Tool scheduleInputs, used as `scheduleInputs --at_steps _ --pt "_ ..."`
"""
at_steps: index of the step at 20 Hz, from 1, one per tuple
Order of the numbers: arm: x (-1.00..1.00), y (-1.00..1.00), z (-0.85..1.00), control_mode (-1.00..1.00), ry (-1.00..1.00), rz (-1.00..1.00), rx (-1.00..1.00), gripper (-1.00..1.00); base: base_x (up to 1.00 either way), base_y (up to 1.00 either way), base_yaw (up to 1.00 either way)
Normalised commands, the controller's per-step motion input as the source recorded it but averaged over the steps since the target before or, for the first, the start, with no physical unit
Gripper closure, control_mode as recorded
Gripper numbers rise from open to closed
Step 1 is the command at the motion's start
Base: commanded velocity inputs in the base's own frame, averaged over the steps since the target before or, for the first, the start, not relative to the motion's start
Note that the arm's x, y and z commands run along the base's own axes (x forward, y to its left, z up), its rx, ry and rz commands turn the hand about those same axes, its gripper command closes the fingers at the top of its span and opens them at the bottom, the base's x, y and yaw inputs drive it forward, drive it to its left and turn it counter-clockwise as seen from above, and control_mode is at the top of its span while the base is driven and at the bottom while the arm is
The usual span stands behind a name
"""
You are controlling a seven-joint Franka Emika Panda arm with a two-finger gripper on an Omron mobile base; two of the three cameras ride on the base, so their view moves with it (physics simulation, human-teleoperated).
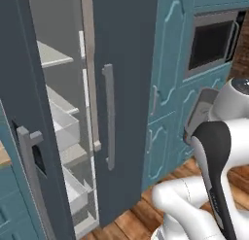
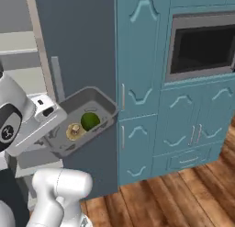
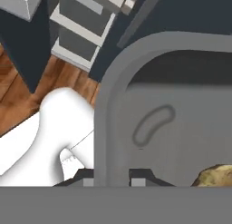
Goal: Take the lime and mushroom out of the freezer and place them in the tupperware container on the counter. Then put the tupperware containing the vegetables back in the freezer.
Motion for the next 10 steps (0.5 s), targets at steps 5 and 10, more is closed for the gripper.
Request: scheduleInputs --at_steps 5,10 --pt "0.0 0.0 0.0 1.0 0.0 0.0 0.0 1.0 0.74 -0.18 0.91" --pt "0.0 0.0 0.0 1.0 0.0 0.0 0.0 1.0 1.0 -0.53 0.38"
